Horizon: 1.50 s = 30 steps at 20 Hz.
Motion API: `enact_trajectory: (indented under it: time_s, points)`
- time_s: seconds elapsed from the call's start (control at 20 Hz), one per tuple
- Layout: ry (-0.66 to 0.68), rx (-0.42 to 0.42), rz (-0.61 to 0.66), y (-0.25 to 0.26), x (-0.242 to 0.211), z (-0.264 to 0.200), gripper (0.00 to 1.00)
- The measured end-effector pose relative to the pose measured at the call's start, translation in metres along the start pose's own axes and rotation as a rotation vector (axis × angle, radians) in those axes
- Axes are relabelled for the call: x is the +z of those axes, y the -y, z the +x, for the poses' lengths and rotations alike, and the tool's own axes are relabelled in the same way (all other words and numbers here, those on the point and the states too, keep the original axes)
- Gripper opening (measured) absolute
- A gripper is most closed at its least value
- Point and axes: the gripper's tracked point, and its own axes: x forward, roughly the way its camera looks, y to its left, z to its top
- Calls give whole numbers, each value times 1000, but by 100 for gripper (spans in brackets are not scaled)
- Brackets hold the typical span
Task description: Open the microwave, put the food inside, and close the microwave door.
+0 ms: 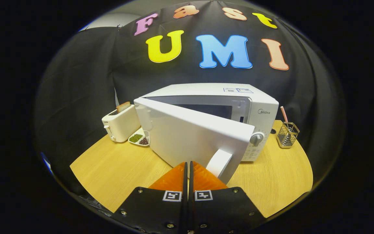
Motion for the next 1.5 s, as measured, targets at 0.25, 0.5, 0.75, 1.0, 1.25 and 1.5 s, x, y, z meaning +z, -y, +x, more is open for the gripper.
enact_trajectory:
  time_s: [0.25, 0.5, 0.75, 1.0, 1.25, 1.5]
  points:
    - [10, -32, 4, 17, 11, 18, 1]
    - [30, -62, 12, 32, 25, 34, 1]
    - [41, -93, 13, 43, 36, 52, 1]
    - [44, -122, 6, 50, 44, 67, 0]
    - [46, -153, 25, 62, 54, 84, 0]
    - [60, -175, 10, 66, 59, 89, 0]
